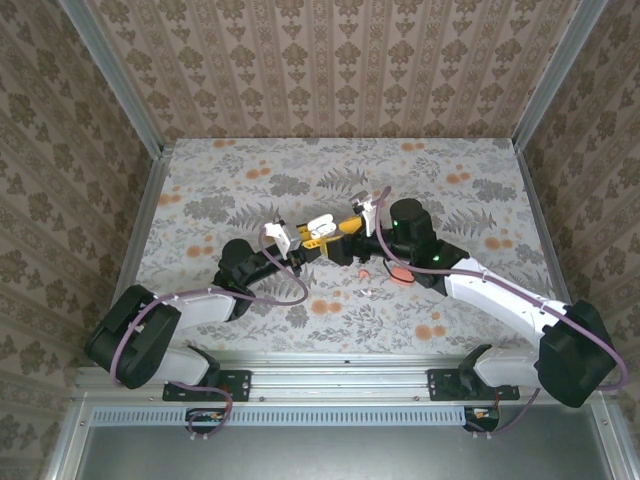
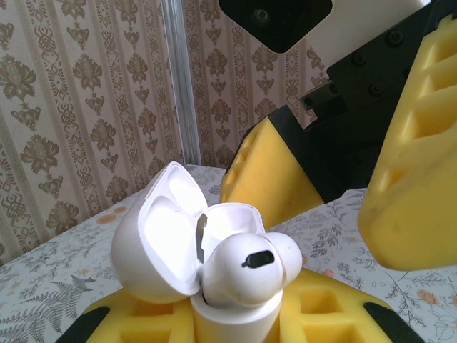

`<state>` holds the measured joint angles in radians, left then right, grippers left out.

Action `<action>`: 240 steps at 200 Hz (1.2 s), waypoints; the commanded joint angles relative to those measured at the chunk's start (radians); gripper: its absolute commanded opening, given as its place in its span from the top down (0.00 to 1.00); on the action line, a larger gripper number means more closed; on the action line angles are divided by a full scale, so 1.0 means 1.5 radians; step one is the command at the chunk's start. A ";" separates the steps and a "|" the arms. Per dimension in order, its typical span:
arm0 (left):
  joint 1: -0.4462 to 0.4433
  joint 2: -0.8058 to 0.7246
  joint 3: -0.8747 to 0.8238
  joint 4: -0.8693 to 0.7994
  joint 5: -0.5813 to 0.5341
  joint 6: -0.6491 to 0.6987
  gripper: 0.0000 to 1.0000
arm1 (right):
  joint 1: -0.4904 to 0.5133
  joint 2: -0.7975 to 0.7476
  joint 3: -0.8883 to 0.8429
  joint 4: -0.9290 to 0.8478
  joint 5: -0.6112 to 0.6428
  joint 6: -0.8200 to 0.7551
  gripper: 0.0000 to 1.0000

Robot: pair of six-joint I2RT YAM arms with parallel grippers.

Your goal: Insert wireless bluetooth earbuds into charging case

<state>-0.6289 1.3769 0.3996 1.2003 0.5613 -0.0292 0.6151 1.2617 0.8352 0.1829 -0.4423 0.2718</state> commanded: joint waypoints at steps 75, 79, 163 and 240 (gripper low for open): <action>-0.008 -0.015 -0.006 0.015 0.004 0.007 0.89 | -0.002 0.021 0.025 0.035 -0.018 0.004 0.20; -0.008 -0.016 -0.007 0.015 0.005 0.006 0.89 | -0.002 0.022 0.026 0.036 -0.017 0.005 0.20; -0.009 -0.023 -0.013 0.015 0.002 0.008 0.89 | -0.002 0.038 0.025 0.065 0.024 0.016 0.21; -0.010 -0.031 -0.014 0.013 0.001 0.007 0.89 | -0.004 0.034 0.015 0.067 0.066 0.019 0.21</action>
<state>-0.6346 1.3647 0.3862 1.1995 0.5568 -0.0292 0.6151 1.3113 0.8505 0.2474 -0.3874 0.2890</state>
